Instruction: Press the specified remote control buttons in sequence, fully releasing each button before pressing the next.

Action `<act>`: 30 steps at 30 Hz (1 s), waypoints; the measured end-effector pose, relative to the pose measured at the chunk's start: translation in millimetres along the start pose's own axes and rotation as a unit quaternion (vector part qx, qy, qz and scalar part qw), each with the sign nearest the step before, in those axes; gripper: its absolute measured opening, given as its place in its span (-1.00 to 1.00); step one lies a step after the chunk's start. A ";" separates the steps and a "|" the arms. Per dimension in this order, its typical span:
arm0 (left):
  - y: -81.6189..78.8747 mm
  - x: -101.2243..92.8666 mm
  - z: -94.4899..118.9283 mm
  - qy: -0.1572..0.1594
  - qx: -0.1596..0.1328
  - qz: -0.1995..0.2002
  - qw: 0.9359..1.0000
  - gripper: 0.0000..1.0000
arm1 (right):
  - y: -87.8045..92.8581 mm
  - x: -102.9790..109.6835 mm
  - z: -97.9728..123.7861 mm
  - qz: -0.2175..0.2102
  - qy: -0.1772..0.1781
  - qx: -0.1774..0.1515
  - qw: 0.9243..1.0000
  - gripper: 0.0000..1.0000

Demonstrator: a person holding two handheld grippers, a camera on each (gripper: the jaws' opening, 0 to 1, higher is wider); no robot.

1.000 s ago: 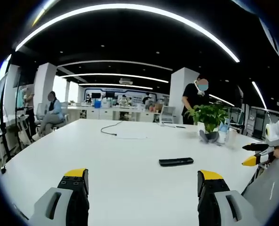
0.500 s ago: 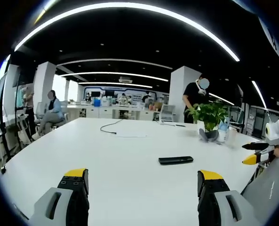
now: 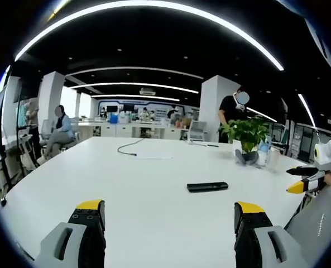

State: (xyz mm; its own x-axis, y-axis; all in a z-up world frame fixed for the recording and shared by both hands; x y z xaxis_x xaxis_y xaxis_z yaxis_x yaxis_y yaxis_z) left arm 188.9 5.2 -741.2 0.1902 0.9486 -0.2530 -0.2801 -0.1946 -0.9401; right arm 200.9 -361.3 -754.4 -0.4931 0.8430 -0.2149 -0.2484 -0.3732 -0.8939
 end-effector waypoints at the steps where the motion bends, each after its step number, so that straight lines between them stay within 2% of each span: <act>1: 0.0 -1.0 -0.2 0.000 0.001 0.000 1.000 1.00 | 0.0 0.0 0.0 0.000 0.000 0.000 1.000 0.98; 6: 0.5 -1.2 -0.8 -0.001 0.004 -0.001 1.000 1.00 | 2.5 -5.7 1.2 -0.011 0.016 0.004 1.000 0.98; 9: -0.2 -2.0 -0.8 -0.001 0.003 -0.003 1.000 1.00 | 4.1 -9.0 3.6 -0.017 0.023 0.006 1.000 0.74; 12: 0.4 -2.1 -0.8 -0.002 0.006 -0.003 1.000 1.00 | 1.9 -9.0 3.6 -0.017 0.025 -0.001 1.000 0.79; 17: 4.4 -4.2 -2.1 -0.005 0.024 -0.021 0.999 0.99 | 1.9 -7.4 3.6 -0.014 0.019 -0.002 1.000 0.76; 19: 7.3 2.0 1.6 -0.017 0.037 -0.040 0.998 0.73 | -4.4 -3.8 3.5 -0.017 0.009 -0.022 1.000 0.81; 20: 9.8 1.5 2.2 -0.014 0.046 -0.035 0.998 0.65 | -6.4 -2.8 4.0 -0.016 0.006 -0.028 0.999 0.81; 24: 9.4 -2.8 -0.8 -0.005 0.045 -0.035 0.998 0.69 | -3.9 -2.2 3.3 -0.013 0.003 -0.020 1.000 0.72; 27: 11.5 -2.0 -1.7 -0.007 0.054 -0.026 0.998 0.72 | -6.0 -1.9 3.3 -0.017 0.002 -0.027 1.000 0.72; 28: 12.7 -1.4 -2.6 -0.010 0.060 -0.022 0.998 0.74 | -6.3 -1.7 3.2 -0.016 0.001 -0.027 1.000 0.72; 29: 21.2 2.2 -2.6 -0.026 0.096 -0.022 0.995 0.75 | -5.5 -0.9 2.8 -0.012 -0.001 -0.024 1.000 0.71; 30: 25.9 4.6 -3.7 -0.028 0.126 -0.028 0.991 0.77 | -4.4 -0.6 2.5 -0.010 -0.002 -0.020 1.000 0.70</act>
State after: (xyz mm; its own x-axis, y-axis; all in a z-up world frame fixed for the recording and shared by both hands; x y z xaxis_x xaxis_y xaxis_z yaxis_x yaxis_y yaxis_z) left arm 186.0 3.7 -767.7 0.1618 0.9699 -0.1817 -0.4972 -0.0789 -0.8640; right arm 200.2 -361.2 -749.4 -0.4912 0.8486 -0.1964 -0.2238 -0.3409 -0.9131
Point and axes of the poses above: the point that each gripper's makers call its tool centre point, and the gripper's own axes: z roughly backward along the fingers, x roughly to its left, y roughly out of its underside, the point moved 3 cm from there along z, roughly backward along the fingers, and after that the axes turned 9 degrees about z, right-handed, at the moved point
